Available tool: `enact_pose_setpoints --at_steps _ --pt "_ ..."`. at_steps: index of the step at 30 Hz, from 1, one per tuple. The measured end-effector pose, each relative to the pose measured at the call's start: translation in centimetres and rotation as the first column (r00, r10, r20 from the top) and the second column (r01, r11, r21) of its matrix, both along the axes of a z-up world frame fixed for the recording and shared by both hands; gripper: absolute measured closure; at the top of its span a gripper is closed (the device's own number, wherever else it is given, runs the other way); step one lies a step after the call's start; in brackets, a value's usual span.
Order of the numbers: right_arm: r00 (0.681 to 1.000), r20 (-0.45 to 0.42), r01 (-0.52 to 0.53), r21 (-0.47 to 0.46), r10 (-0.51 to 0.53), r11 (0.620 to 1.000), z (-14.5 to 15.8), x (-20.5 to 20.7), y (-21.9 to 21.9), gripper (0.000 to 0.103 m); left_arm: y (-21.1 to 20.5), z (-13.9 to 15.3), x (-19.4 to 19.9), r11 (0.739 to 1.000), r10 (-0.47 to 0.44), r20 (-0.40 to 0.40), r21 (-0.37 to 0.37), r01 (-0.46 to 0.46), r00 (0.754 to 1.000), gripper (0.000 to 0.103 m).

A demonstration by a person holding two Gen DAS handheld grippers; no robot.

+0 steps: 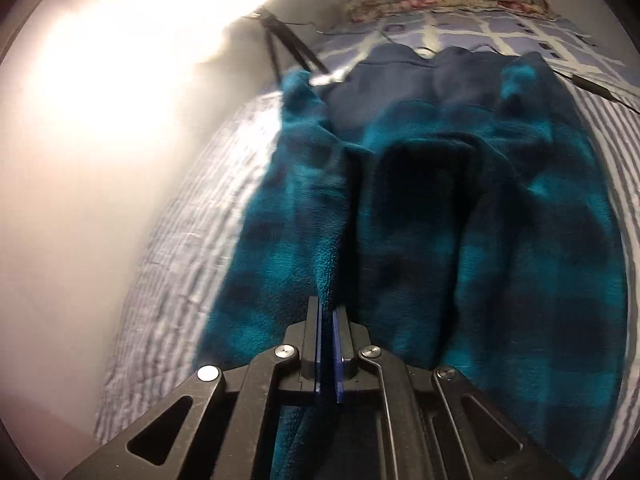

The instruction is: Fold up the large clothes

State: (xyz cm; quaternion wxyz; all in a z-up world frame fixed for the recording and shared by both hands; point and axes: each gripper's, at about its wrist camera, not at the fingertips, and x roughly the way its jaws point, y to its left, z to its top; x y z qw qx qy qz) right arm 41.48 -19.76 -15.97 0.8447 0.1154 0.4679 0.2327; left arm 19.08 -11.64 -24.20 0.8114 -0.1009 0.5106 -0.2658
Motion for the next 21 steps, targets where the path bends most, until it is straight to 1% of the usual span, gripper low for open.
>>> enact_pose_setpoints --at_steps 1,3,5,7,8,10,12,13,15,17,18,20,21 --pt "1.0 -0.024 -0.005 -0.023 0.004 1.0 -1.0 0.3 0.4 0.101 -0.1 -0.6 0.1 1.0 0.001 0.001 0.014 -0.001 1.0 0.101" --pt "1.0 -0.019 -0.011 -0.054 0.01 0.998 -1.7 0.1 0.8 0.101 -0.1 -0.3 0.0 1.0 0.0 0.013 0.021 0.0 1.0 0.101" --pt "1.0 -0.02 -0.019 -0.043 0.018 0.999 -1.6 0.4 1.0 0.099 -0.4 0.3 -0.6 0.999 -0.009 0.018 0.033 0.008 1.0 0.101" --pt "0.999 -0.045 -0.03 -0.017 0.029 0.999 -1.1 0.3 0.5 0.095 -0.3 1.1 -1.6 0.999 -0.011 0.007 0.037 0.011 1.0 0.099" --pt "0.998 -0.054 -0.034 -0.024 0.033 0.999 -0.5 0.1 0.2 0.09 0.0 1.5 -1.8 0.999 -0.016 -0.003 0.035 0.016 1.0 0.096" --pt "0.998 -0.007 -0.057 -0.04 0.057 0.998 1.3 -0.9 -0.2 0.083 0.7 2.9 -2.4 1.0 -0.028 -0.007 0.014 0.028 1.0 0.095" --pt "0.995 0.045 -0.089 -0.024 0.09 0.996 3.7 -1.8 -0.4 0.082 1.6 5.1 -3.1 0.999 -0.027 0.032 -0.016 0.028 0.999 0.095" --pt "0.993 0.066 -0.099 -0.01 0.099 0.995 4.5 -2.0 -0.2 0.082 2.0 5.7 -3.0 1.0 -0.022 0.044 -0.02 0.023 0.999 0.094" --pt "0.986 0.121 -0.114 0.008 0.112 0.993 6.4 -2.0 -0.2 0.078 3.2 6.9 -3.3 1.0 0.023 0.072 -0.014 -0.022 0.997 0.094" --pt "0.978 0.177 -0.113 -0.013 0.113 0.994 7.6 -1.0 1.3 0.069 4.7 7.5 -3.4 0.996 0.082 0.072 0.02 -0.084 0.994 0.094" --pt "0.976 0.188 -0.109 -0.021 0.112 0.994 7.8 -0.5 1.9 0.066 5.3 7.6 -3.3 0.993 0.109 0.067 0.031 -0.112 0.992 0.094" --pt "0.976 0.201 -0.084 -0.035 0.09 0.996 8.2 1.7 3.4 0.055 6.7 7.1 -3.2 0.98 0.183 0.051 0.073 -0.186 0.982 0.094" --pt "0.977 0.201 -0.066 -0.034 0.071 0.997 8.4 3.0 3.8 0.055 7.5 6.7 -3.1 0.976 0.201 0.045 0.081 -0.204 0.979 0.094"
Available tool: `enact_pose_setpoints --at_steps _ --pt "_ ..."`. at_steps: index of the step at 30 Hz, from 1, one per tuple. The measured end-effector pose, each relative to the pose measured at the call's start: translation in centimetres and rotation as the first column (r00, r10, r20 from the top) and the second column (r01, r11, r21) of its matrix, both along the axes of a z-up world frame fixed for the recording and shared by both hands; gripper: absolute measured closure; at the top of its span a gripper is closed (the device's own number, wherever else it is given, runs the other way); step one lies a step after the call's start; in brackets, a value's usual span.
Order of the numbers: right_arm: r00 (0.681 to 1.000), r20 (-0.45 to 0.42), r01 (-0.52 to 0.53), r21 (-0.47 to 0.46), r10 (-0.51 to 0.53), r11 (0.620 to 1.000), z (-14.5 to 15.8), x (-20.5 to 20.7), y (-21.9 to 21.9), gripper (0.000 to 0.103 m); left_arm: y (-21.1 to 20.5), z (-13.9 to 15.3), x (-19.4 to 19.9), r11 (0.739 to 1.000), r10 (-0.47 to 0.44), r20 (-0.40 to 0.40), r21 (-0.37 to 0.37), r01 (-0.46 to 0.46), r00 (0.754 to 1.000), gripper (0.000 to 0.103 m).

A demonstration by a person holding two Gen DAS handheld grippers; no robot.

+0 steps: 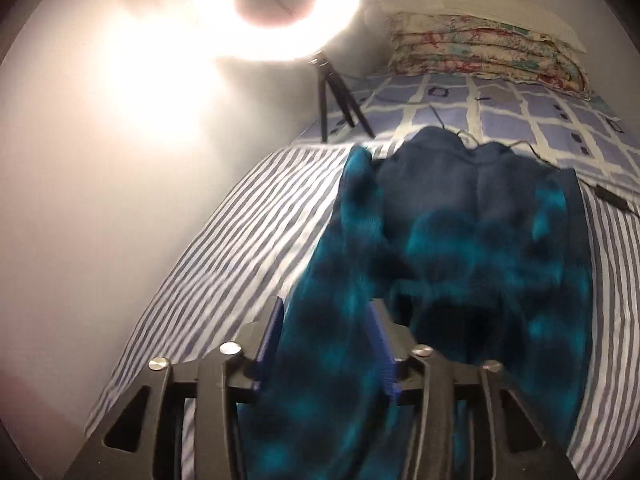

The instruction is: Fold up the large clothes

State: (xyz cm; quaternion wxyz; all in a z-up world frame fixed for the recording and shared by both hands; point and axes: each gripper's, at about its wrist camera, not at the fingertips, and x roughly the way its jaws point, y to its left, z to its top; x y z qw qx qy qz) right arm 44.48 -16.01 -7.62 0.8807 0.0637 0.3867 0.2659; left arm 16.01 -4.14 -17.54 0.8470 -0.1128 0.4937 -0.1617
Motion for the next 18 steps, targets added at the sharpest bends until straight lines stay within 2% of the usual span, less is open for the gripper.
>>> enact_pose_setpoints --at_steps 1,2,3,5,9,11,13,14,16,17,18 --pt "1.0 -0.009 -0.002 0.015 0.002 1.0 0.1 1.5 0.6 0.059 0.4 -0.4 0.1 1.0 0.019 -0.013 0.002 -0.019 1.0 0.094" --pt "1.0 -0.016 -0.013 0.029 0.013 0.999 0.0 2.2 1.1 0.07 0.9 -0.9 0.2 0.999 0.042 -0.033 -0.006 -0.042 0.999 0.094" --pt "0.999 -0.025 -0.031 0.049 0.032 0.998 0.1 3.4 1.8 0.073 1.2 -1.3 0.1 0.998 0.054 -0.048 -0.026 -0.055 0.997 0.094" --pt "0.998 -0.014 -0.061 0.065 0.063 0.996 0.0 5.3 3.8 0.073 1.5 -1.9 0.5 0.996 0.063 -0.07 -0.058 -0.067 0.996 0.094" --pt "0.993 -0.027 -0.115 0.063 0.117 0.991 -1.9 9.5 7.5 0.073 2.4 -2.7 1.0 0.994 0.084 -0.093 -0.063 -0.09 0.992 0.094" --pt "0.996 -0.049 -0.072 0.043 0.074 0.996 -3.7 11.8 8.1 0.074 2.8 -3.2 1.3 0.991 0.103 -0.112 -0.079 -0.112 0.988 0.094" --pt "0.997 -0.064 0.038 0.003 -0.038 0.999 -5.6 14.1 6.8 0.077 3.4 -3.6 1.3 0.987 0.114 -0.13 -0.098 -0.128 0.985 0.094" --pt "0.991 -0.098 0.1 0.028 -0.096 0.995 -6.9 15.3 5.4 0.081 3.4 -3.7 1.3 0.985 0.118 -0.137 -0.113 -0.134 0.983 0.094" --pt "0.974 -0.184 0.166 0.176 -0.133 0.97 -9.6 16.5 2.5 0.095 3.4 -3.7 1.2 0.984 0.114 -0.141 -0.121 -0.131 0.983 0.094" --pt "0.97 -0.207 0.176 0.249 -0.125 0.952 -10.0 16.6 1.5 0.095 3.1 -3.7 1.1 0.986 0.11 -0.135 -0.114 -0.125 0.985 0.094" --pt "0.971 -0.214 0.161 0.261 -0.106 0.952 -9.8 16.8 1.4 0.093 3.1 -3.7 1.2 0.987 0.106 -0.132 -0.108 -0.12 0.986 0.094"
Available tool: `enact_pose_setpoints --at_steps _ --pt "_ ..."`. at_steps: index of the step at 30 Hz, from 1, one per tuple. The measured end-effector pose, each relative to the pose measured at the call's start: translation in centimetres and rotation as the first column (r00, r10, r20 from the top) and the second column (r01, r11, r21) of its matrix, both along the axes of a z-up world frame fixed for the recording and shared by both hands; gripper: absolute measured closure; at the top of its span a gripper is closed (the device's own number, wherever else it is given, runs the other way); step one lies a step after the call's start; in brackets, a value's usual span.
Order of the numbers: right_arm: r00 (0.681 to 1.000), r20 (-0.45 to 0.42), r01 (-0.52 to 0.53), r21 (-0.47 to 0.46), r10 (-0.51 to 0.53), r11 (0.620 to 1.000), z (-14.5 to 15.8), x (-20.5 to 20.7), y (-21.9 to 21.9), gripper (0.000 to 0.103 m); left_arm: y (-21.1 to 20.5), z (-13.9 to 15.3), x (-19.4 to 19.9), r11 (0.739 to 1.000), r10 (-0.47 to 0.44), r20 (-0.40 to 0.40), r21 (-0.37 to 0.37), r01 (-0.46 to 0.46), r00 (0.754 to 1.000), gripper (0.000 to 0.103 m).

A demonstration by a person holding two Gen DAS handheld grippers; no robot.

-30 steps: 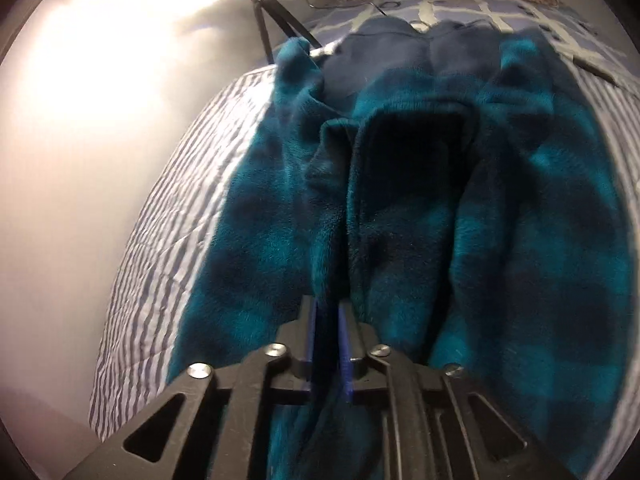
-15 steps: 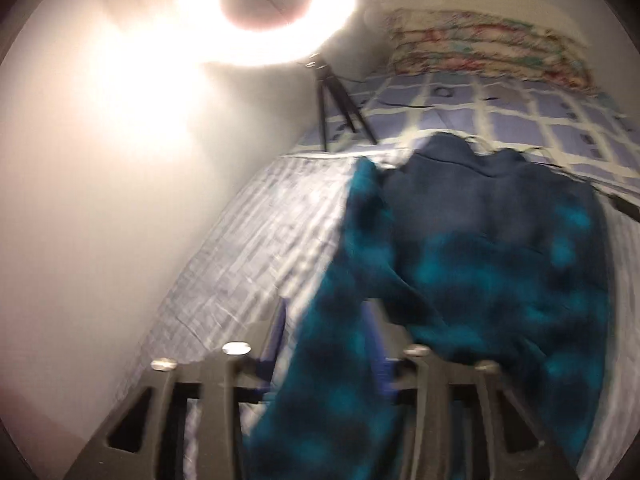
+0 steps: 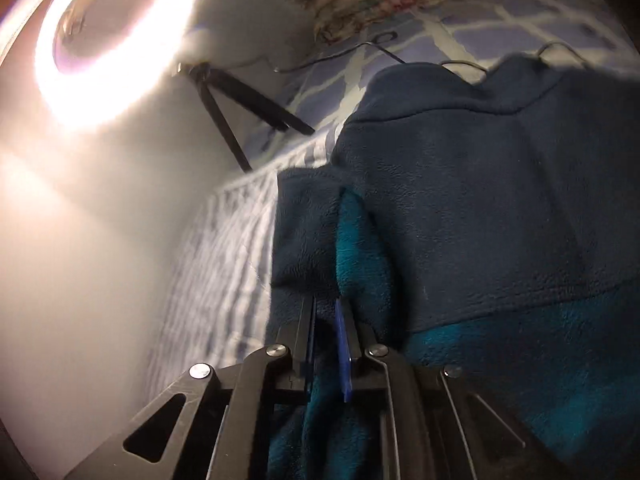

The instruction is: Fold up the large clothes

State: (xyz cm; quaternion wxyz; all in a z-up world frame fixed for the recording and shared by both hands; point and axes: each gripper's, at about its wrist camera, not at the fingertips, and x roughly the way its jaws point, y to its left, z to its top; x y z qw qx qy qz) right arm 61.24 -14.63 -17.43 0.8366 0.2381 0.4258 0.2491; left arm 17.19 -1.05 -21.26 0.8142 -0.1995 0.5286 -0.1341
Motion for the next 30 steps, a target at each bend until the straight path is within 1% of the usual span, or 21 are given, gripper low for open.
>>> enact_pose_setpoints --at_steps 1,2,3,4,6,7,9,11,12,13,14,16,19,22,23,25,26,28,30 --pt "1.0 0.003 -0.02 -0.01 0.02 1.0 0.4 0.0 0.2 0.087 -0.2 0.0 -0.1 1.0 -0.006 0.001 0.008 0.006 1.0 0.094" --pt "0.999 0.016 -0.035 -0.019 0.035 0.999 1.0 -0.2 0.4 0.085 -0.4 0.1 0.0 1.0 -0.005 0.0 0.008 0.005 1.0 0.094" --pt "0.999 0.033 -0.043 -0.018 0.043 0.999 1.7 -0.5 0.4 0.081 -0.5 0.0 0.2 1.0 -0.003 -0.001 0.002 0.003 1.0 0.094" --pt "0.998 0.046 -0.049 0.003 0.048 0.999 2.6 -1.2 0.2 0.078 -0.5 0.3 0.1 1.0 -0.004 0.005 -0.011 0.004 1.0 0.094" --pt "0.997 0.053 -0.062 0.051 0.059 0.997 4.2 -2.6 -0.5 0.077 -0.8 0.7 0.5 1.0 -0.004 0.023 -0.006 0.004 1.0 0.094" --pt "0.995 0.066 -0.074 0.066 0.07 0.995 5.4 -3.8 -1.1 0.077 -1.0 0.9 0.4 1.0 -0.007 0.036 0.002 0.007 0.999 0.094" --pt "0.992 0.098 -0.091 0.053 0.085 0.994 7.7 -6.3 -2.4 0.076 -1.2 1.6 0.0 1.0 -0.016 0.065 0.018 0.015 0.998 0.088" --pt "0.987 0.129 -0.105 0.044 0.099 0.993 10.4 -9.7 -4.3 0.076 -1.2 2.3 -0.4 0.999 -0.023 0.091 0.028 0.021 0.996 0.06" --pt "0.984 0.144 -0.11 0.037 0.104 0.993 11.7 -11.4 -5.2 0.075 -1.2 2.4 -0.6 0.999 -0.027 0.103 0.029 0.024 0.994 0.058" --pt "0.981 0.165 -0.103 0.014 0.099 0.995 13.4 -13.8 -6.6 0.074 -1.1 2.7 -0.9 0.999 -0.029 0.112 0.028 0.026 0.993 0.058" --pt "0.979 0.178 -0.099 0.006 0.096 0.995 14.3 -15.1 -7.7 0.073 -1.0 2.9 -1.0 0.999 -0.031 0.12 0.021 0.028 0.992 0.058" --pt "0.973 0.213 -0.089 -0.001 0.087 0.996 17.5 -19.8 -10.9 0.069 -0.6 3.2 -1.3 1.0 -0.021 0.126 0.013 0.02 0.992 0.058" --pt "0.961 0.268 -0.067 -0.022 0.071 0.997 21.3 -25.4 -15.2 0.068 0.0 3.9 -1.5 1.0 -0.017 0.135 -0.024 0.02 0.991 0.058" --pt "0.941 0.336 -0.012 -0.065 0.033 0.998 25.6 -33.1 -19.5 0.068 0.0 5.4 -2.0 0.999 -0.034 0.165 -0.025 0.038 0.986 0.058" --pt "0.936 0.351 0.011 -0.08 0.018 0.997 26.6 -35.3 -20.5 0.068 -0.2 6.0 -2.1 0.998 -0.05 0.173 -0.026 0.055 0.984 0.058" --pt "0.929 0.37 0.056 -0.125 -0.006 0.991 27.9 -39.1 -22.2 0.065 -0.2 6.7 -2.2 0.997 -0.061 0.169 -0.038 0.068 0.984 0.056" --pt "0.923 0.385 0.089 -0.173 -0.016 0.981 28.4 -42.0 -22.9 0.063 -0.1 7.0 -2.2 0.995 -0.069 0.162 -0.053 0.079 0.984 0.055" --pt "0.916 0.399 0.143 -0.255 -0.03 0.956 28.4 -46.0 -23.7 0.058 0.1 7.3 -1.9 0.993 -0.084 0.136 -0.066 0.093 0.987 0.055" --pt "0.918 0.396 0.166 -0.301 -0.035 0.939 27.5 -49.2 -24.5 0.058 0.4 7.2 -1.6 0.992 -0.09 0.116 -0.076 0.099 0.989 0.053"
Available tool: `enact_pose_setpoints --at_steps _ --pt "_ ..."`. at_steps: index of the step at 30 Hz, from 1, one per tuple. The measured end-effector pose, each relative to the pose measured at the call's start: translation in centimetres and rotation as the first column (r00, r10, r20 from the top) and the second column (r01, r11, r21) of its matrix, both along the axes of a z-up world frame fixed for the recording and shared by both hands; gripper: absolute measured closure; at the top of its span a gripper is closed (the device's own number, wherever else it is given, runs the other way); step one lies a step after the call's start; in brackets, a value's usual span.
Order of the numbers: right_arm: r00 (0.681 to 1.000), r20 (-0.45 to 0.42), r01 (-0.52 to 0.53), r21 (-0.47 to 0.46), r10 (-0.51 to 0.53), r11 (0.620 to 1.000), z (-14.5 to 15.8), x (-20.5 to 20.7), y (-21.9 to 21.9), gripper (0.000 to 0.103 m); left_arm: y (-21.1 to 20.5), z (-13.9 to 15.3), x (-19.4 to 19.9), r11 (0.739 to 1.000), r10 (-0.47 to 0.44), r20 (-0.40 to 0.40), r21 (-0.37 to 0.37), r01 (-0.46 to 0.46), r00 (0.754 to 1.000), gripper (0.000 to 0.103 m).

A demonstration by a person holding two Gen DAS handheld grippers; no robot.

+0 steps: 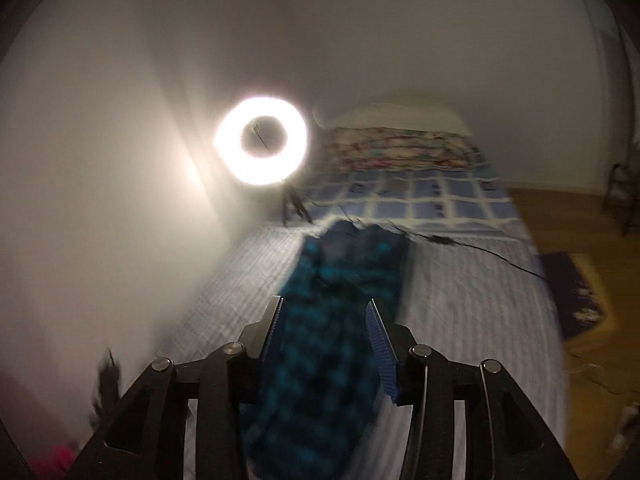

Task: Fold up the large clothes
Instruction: 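Grip the hem end of the strip with the left tool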

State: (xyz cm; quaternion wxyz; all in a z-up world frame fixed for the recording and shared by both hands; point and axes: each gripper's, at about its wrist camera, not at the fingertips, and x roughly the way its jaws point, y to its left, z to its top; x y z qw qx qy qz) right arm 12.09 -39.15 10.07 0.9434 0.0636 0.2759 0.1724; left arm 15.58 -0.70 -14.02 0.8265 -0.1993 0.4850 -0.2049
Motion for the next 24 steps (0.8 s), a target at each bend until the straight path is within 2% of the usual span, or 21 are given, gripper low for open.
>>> enact_pose_setpoints --at_steps 3,4,8,11,13,16,19,21,24 --pt "0.999 -0.052 0.013 -0.008 -0.014 1.0 -3.1 -3.5 -0.8 0.058 0.7 -1.2 0.9 0.999 0.025 -0.06 -0.019 -0.026 0.998 0.052" --pt "0.996 -0.086 0.011 0.004 -0.011 1.0 -4.9 -4.3 -1.0 0.056 0.8 -1.7 1.0 0.999 0.036 -0.072 -0.013 -0.037 0.997 0.052" --pt "0.981 -0.195 -0.002 0.064 0.014 0.998 -11.3 -5.3 -1.0 0.054 0.8 -4.7 2.1 0.998 0.045 -0.149 -0.027 -0.049 0.988 0.052" --pt "0.955 -0.293 -0.003 0.108 0.035 0.994 -17.1 -4.4 -0.5 0.045 0.5 -6.6 2.8 0.998 0.047 -0.195 -0.041 -0.056 0.98 0.052" --pt "0.939 -0.343 0.004 0.112 0.035 0.994 -19.8 -3.5 -0.3 0.045 0.2 -7.6 3.3 0.998 0.039 -0.21 -0.045 -0.049 0.977 0.052" --pt "0.896 -0.442 0.039 0.199 0.054 0.979 -24.4 -0.7 -0.5 0.045 0.0 -8.6 3.9 0.997 0.034 -0.225 -0.059 -0.048 0.974 0.052" --pt "0.861 -0.499 0.056 0.283 0.097 0.958 -27.4 0.2 -0.4 0.045 -0.8 -10.1 4.4 0.994 0.008 -0.258 -0.104 -0.036 0.966 0.052" --pt "0.85 -0.511 0.033 0.292 0.126 0.956 -28.6 0.6 0.3 0.045 -1.5 -10.8 4.5 0.992 -0.023 -0.27 -0.129 -0.013 0.963 0.052" --pt "0.823 -0.538 -0.01 0.305 0.182 0.952 -30.4 0.9 1.6 0.045 -2.8 -10.8 4.1 0.994 -0.071 -0.245 -0.102 0.047 0.967 0.052"
